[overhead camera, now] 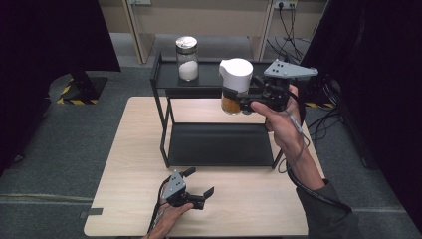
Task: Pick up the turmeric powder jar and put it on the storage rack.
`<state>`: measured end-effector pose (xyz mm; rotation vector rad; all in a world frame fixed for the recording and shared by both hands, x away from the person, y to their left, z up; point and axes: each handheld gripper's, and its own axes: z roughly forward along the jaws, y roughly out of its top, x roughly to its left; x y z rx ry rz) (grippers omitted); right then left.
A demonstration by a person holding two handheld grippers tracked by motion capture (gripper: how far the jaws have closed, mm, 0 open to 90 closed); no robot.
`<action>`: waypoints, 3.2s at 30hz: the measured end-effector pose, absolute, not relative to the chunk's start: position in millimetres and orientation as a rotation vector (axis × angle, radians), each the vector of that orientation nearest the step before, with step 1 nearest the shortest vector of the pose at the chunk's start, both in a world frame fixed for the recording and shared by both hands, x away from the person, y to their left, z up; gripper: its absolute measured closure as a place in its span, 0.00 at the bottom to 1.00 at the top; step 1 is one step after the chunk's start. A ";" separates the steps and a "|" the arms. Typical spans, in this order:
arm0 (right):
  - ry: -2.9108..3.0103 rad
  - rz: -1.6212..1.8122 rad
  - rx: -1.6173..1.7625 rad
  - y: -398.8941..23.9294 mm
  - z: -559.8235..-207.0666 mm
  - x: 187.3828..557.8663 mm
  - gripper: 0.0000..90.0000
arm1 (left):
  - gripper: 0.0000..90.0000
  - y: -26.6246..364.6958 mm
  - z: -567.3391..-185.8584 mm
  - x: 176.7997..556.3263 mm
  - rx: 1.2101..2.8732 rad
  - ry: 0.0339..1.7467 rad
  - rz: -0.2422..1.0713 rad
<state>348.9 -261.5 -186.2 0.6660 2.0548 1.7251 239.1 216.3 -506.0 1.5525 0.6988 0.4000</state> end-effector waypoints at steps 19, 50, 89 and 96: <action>1.956 1.624 0.784 -236.8 -158.3 376.0 0.34 | 0.01 217.1 -506.3 238.9 1.550 0.702 0.390; 1.854 1.548 0.931 -209.2 -171.1 410.2 0.34 | 0.01 216.1 -505.8 237.6 1.557 0.687 0.393; 1.800 1.540 0.992 -207.6 -181.3 403.7 0.07 | 0.01 215.5 -506.3 237.3 1.555 0.690 0.389; 1.810 1.558 0.974 -214.8 -183.4 397.8 0.01 | 0.01 215.6 -506.6 237.7 1.554 0.692 0.389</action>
